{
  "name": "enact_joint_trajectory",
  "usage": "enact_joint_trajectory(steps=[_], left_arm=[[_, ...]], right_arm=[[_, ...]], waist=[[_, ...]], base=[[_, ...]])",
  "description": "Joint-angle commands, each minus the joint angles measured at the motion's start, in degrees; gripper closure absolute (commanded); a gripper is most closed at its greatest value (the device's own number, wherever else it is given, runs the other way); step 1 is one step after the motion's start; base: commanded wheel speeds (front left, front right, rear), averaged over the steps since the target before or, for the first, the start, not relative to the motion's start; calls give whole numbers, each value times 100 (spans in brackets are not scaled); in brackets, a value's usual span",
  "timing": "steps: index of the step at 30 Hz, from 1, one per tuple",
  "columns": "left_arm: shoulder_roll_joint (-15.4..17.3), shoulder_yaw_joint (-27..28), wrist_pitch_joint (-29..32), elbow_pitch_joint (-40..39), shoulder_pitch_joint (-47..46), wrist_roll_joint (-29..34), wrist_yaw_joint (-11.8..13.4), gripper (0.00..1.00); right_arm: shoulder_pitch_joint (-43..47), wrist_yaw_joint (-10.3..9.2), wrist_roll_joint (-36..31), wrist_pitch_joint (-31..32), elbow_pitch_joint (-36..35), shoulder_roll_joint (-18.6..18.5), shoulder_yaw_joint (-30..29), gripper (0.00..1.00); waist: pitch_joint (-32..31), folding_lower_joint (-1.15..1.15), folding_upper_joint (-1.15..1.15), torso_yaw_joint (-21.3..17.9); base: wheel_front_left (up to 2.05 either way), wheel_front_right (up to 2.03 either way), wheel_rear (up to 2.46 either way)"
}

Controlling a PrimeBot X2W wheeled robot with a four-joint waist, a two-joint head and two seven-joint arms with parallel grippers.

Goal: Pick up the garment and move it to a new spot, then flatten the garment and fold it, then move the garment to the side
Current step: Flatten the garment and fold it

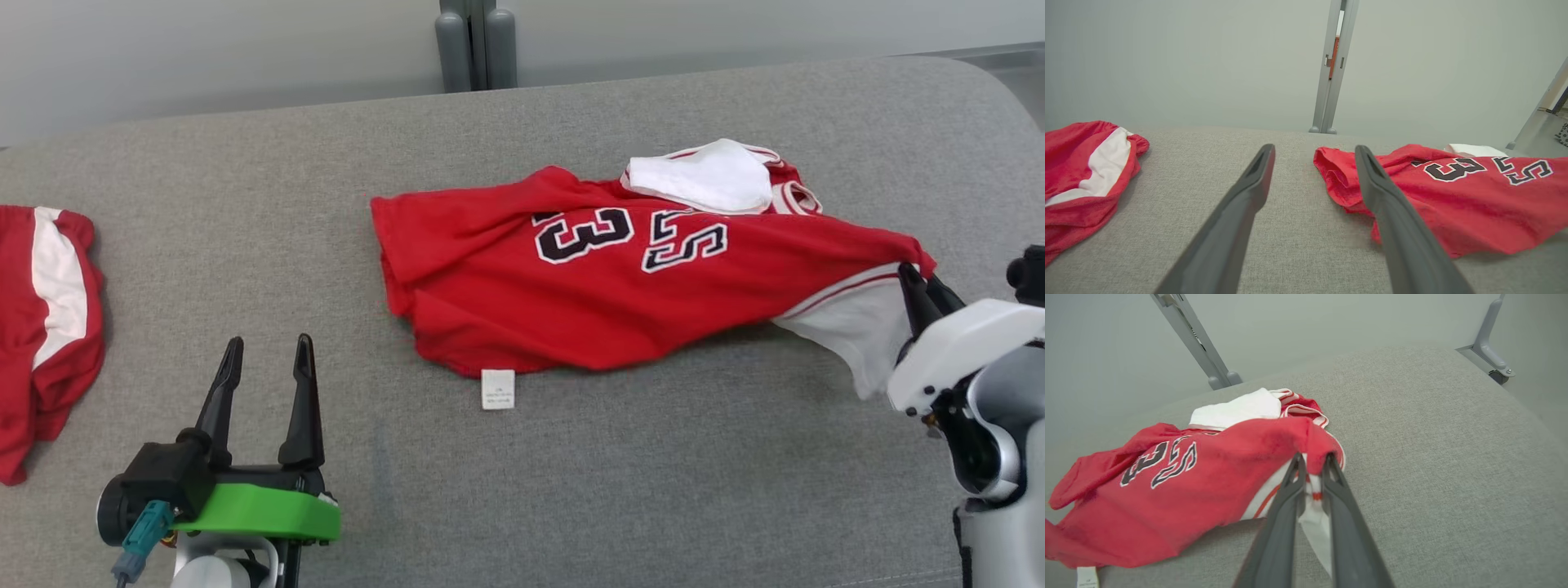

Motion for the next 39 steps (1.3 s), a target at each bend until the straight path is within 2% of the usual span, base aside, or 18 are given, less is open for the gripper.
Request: enact_joint_trajectory(steps=[1, 5, 8, 12, 16, 18, 25, 26, 27, 30, 33, 39], left_arm=[[11, -7, -4, 17, -22, 13, -26, 0], [10, -63, -4, 39, -19, 8, -26, 0], [18, -74, -4, 48, 35, 11, -26, 0], [22, -57, -4, 37, 87, 11, -27, 0], [36, -82, -4, 10, 0, 19, -27, 0], [51, -130, -4, -5, -91, 23, -27, 0], [121, -280, -4, 7, -365, -16, -27, 0], [130, -276, -5, 14, -397, -21, -27, 0], [131, -278, -4, 17, -423, -28, -27, 0], [124, -266, -5, 35, -480, -45, -27, 0], [112, -222, -4, 43, -452, -45, -27, 0], [85, -84, -4, 64, -280, -59, -27, 0]], right_arm=[[152, -8, 55, 155, -286, 48, -62, 100], [550, -7, 240, 579, -1065, 77, -42, 100], [865, -7, 742, 851, -1546, 85, 46, 100], [1058, -7, 807, 1037, -1674, 82, -118, 100], [584, -5, 730, 945, -952, 87, -405, 100], [289, -5, 384, 867, -414, 53, -459, 100], [-875, -5, -684, 58, 1493, -538, -401, 100], [-1017, -5, -803, -62, 1749, -609, -386, 19], [-1132, -7, -901, -149, 1954, -652, -412, 0], [-1457, -7, -1147, -483, 2476, -758, -457, 0], [-1574, -7, -1282, -820, 2664, -763, -512, 0], [-1215, -8, -1395, -1782, 2095, -712, -443, 0]], waist=[[-23, 0, 0, -14], [-43, 0, 0, 35], [-57, 0, 0, 87], [-26, 0, 0, 104], [86, 0, 0, 116], [179, 0, 0, 143], [490, 0, 0, 355], [535, 0, 0, 385], [577, 0, 0, 413], [647, 0, 0, 504], [635, 0, 0, 541], [420, 0, 0, 496]], base=[[0, 0, 0], [0, 0, 0], [0, 0, 0], [0, 0, 0], [0, 0, 0], [0, 0, 0], [0, 0, 0], [0, 0, 0], [0, 0, 0], [0, 0, 0], [0, 0, 0], [0, 0, 0]])
